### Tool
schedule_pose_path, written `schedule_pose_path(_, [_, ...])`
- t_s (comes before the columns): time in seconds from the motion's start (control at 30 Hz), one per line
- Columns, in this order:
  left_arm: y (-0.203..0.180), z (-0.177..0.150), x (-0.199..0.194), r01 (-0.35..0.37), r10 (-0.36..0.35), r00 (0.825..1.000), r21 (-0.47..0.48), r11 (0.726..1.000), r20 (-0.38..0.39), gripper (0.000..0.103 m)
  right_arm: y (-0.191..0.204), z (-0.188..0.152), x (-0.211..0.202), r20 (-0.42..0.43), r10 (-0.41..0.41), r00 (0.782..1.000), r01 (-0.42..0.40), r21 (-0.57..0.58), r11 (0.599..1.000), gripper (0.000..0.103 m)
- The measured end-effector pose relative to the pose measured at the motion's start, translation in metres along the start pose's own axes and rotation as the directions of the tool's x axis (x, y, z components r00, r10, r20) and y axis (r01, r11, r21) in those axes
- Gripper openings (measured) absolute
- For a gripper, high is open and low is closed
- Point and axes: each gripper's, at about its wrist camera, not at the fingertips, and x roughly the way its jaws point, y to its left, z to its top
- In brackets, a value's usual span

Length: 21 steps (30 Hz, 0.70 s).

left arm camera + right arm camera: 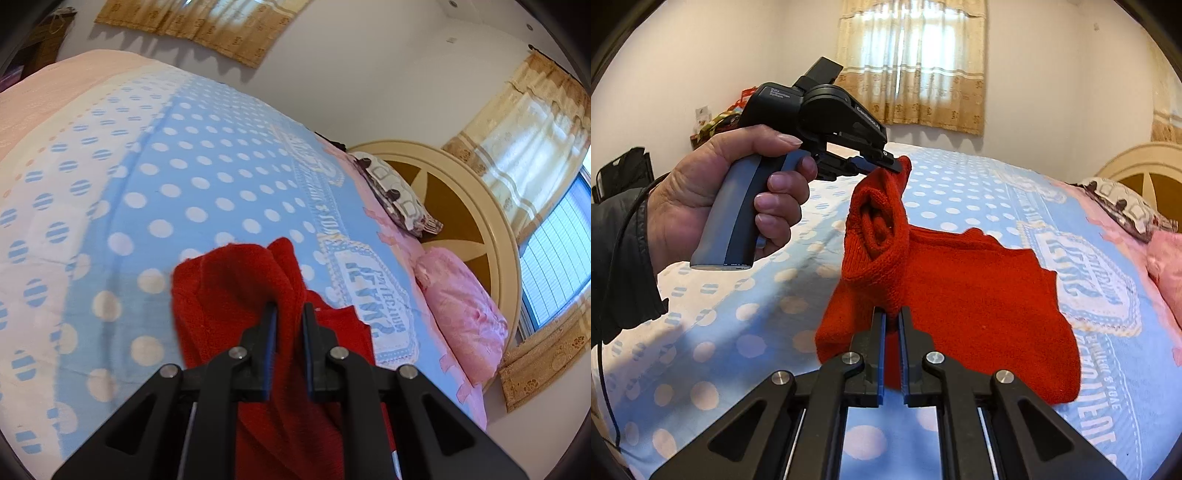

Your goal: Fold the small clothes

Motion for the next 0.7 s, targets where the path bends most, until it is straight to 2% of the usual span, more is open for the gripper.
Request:
schedule_pose_path(0.27, [-0.036,0.0,0.016,0.019,-0.018,1.0,0.056,0.998,-0.012,0.013,-0.033,-0.004,-0.015,0.018,0.0,1.0,-0.001,0.075,0.997,0.005])
schedule_pose_path(0.37, [-0.045,-0.001,0.025,0.007,-0.005,1.0,0.065,0.998,-0.025,0.013,-0.043,-0.007,-0.021,0.021,-0.018,1.0,0.016,0.087,0.996,0.0])
schedule_pose_path(0.43, [-0.052,-0.004,0.033,0.004,-0.001,0.999,0.078,0.997,-0.042,0.01,-0.05,-0.009,-0.028,0.029,-0.042,0.999,0.039,0.095,0.995,0.0])
schedule_pose_path(0.47, [-0.054,-0.006,0.035,0.006,-0.002,0.999,0.082,0.997,-0.047,0.005,-0.054,-0.01,-0.029,0.022,-0.04,0.999,0.037,0.105,0.994,0.0])
schedule_pose_path(0.6, [-0.065,-0.012,0.042,-0.002,0.011,0.998,0.118,0.993,-0.068,0.004,-0.068,-0.014,-0.026,-0.002,-0.013,1.0,0.013,0.139,0.99,0.0])
schedule_pose_path(0.7, [-0.069,-0.012,0.046,-0.003,0.015,0.996,0.134,0.991,-0.084,0.004,-0.067,-0.017,-0.022,-0.027,0.068,0.997,-0.063,0.168,0.984,0.002])
